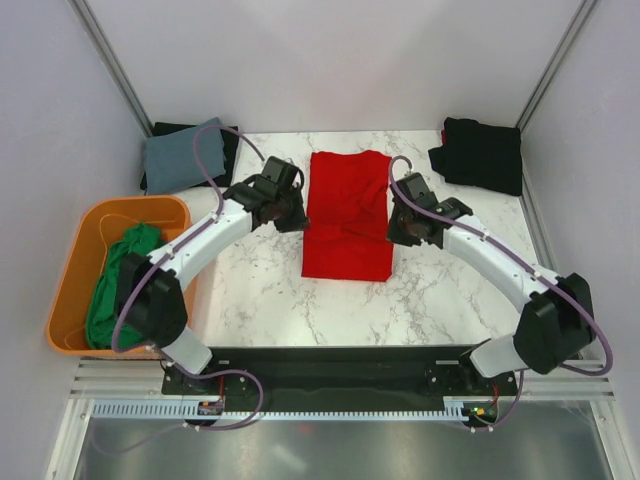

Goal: Fold and stack the t-shirts

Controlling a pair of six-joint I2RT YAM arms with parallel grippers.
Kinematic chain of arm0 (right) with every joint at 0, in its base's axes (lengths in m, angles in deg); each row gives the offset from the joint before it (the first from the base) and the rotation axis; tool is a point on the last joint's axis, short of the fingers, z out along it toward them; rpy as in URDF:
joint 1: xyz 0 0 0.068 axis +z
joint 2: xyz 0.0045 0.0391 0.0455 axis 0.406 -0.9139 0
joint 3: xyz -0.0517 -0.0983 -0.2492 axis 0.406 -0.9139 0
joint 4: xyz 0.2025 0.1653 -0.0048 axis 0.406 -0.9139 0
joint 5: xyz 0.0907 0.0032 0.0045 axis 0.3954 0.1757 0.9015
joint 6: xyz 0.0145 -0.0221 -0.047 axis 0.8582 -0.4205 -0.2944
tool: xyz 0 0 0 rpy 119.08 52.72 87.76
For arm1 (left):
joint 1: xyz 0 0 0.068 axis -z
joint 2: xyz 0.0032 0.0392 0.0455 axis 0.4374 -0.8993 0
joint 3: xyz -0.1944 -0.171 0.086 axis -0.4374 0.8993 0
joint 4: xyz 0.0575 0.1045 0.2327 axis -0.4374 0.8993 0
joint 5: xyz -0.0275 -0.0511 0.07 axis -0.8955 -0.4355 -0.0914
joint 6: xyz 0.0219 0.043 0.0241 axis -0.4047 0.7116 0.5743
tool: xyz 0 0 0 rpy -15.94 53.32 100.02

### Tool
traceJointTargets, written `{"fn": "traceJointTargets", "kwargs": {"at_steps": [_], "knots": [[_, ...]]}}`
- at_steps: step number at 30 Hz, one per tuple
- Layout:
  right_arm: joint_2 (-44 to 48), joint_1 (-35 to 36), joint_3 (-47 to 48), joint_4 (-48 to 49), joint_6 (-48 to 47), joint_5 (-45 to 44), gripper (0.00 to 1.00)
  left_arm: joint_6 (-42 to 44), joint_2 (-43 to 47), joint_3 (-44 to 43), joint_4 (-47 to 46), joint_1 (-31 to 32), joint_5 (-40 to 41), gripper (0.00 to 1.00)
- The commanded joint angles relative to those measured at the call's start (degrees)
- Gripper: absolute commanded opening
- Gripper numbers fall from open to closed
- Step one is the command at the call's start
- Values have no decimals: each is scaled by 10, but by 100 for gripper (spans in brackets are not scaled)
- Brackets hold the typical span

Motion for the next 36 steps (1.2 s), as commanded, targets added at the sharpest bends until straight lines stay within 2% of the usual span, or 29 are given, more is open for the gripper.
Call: {"fn": "traceJointTargets", "kwargs": {"at_steps": [1, 16, 19, 21, 22, 23, 24, 25, 27, 28, 30, 33, 34, 35, 36], "knots": [[-38, -20, 47, 28, -40, 31, 0, 43, -30, -48, -6, -21, -34, 2], [-189, -71, 131, 55, -77, 75, 0, 72, -198, -149, -5, -65, -77, 2], [-227, -84, 156, 60, -84, 85, 0, 73, -239, -190, -3, -79, -89, 2], [-264, -93, 192, 59, -92, 92, 0, 73, -276, -217, 12, -87, -110, 7], [-279, -102, 209, 53, -94, 92, 3, 72, -292, -262, 25, -101, -124, 12], [-295, -109, 251, 47, -95, 109, 12, 71, -336, -295, 39, -108, -158, 24], [-329, -116, 276, 37, -95, 111, 40, 71, -358, -334, 85, -117, -171, 31], [-346, -128, 302, 15, -100, 116, 50, 71, -387, -425, 115, -131, -180, 37], [-369, -138, 368, -9, -108, 138, 60, 67, -445, -518, 179, -143, -193, 43], [-371, -141, 378, -24, -111, 138, 61, 67, -452, -577, 221, -151, -194, 45], [-332, -142, 352, -23, -119, 132, 62, 70, -437, -581, 230, -152, -184, 47], [-276, -142, 247, 6, -116, 133, 63, 76, -370, -500, 217, -152, -162, 48], [-212, -142, 181, 25, -110, 145, 63, 78, -329, -436, 197, -151, -161, 48], [-212, -142, 144, 37, -110, 157, 63, 79, -309, -398, 183, -150, -161, 48], [-167, -142, 107, 52, -98, 172, 63, 80, -289, -361, 166, -149, -162, 48]]}}
